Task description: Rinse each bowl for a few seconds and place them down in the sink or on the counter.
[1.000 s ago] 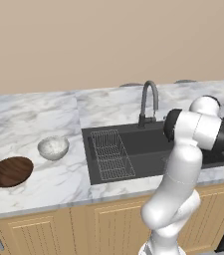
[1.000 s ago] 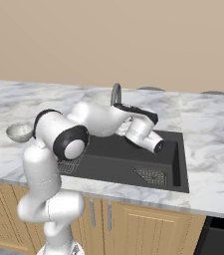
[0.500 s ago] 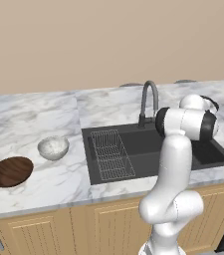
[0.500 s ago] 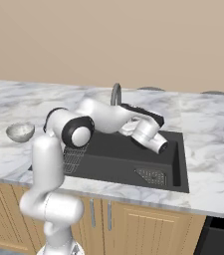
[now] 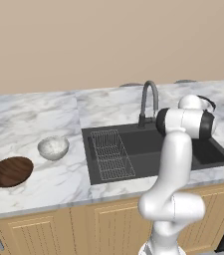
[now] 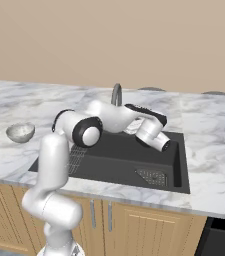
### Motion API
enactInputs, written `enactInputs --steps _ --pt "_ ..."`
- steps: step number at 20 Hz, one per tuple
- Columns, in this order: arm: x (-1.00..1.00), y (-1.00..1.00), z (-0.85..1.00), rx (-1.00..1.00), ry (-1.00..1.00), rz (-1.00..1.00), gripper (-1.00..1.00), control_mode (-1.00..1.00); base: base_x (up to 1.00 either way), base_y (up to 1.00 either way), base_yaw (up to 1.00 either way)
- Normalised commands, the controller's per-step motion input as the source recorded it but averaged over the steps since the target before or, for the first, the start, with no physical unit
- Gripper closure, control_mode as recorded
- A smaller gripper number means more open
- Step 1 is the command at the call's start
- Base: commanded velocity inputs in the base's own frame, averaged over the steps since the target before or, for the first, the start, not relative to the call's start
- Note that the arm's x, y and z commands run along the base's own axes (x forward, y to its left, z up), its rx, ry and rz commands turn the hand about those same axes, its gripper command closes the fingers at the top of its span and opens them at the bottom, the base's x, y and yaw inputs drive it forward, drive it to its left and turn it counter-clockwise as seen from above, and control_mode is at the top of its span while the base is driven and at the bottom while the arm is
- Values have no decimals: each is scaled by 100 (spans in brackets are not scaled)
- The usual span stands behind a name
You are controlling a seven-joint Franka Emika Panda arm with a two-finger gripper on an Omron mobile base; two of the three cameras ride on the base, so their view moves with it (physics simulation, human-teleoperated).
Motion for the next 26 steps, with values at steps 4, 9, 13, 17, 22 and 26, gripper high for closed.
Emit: enactInputs --steps 4,9,13,17,22,26 --pt "15 7 -12 0 0 0 -100 -100 0 0 0" --pt "13 5 -13 0 0 0 -100 -100 0 0 0" --pt "19 6 -11 0 0 0 -100 -100 0 0 0" --pt "27 5 -9 0 0 -1 -100 -100 0 0 0" --pt "34 0 -12 1 0 -1 -100 -100 0 0 0" --pt "34 -7 -20 2 0 -1 -100 -100 0 0 0"
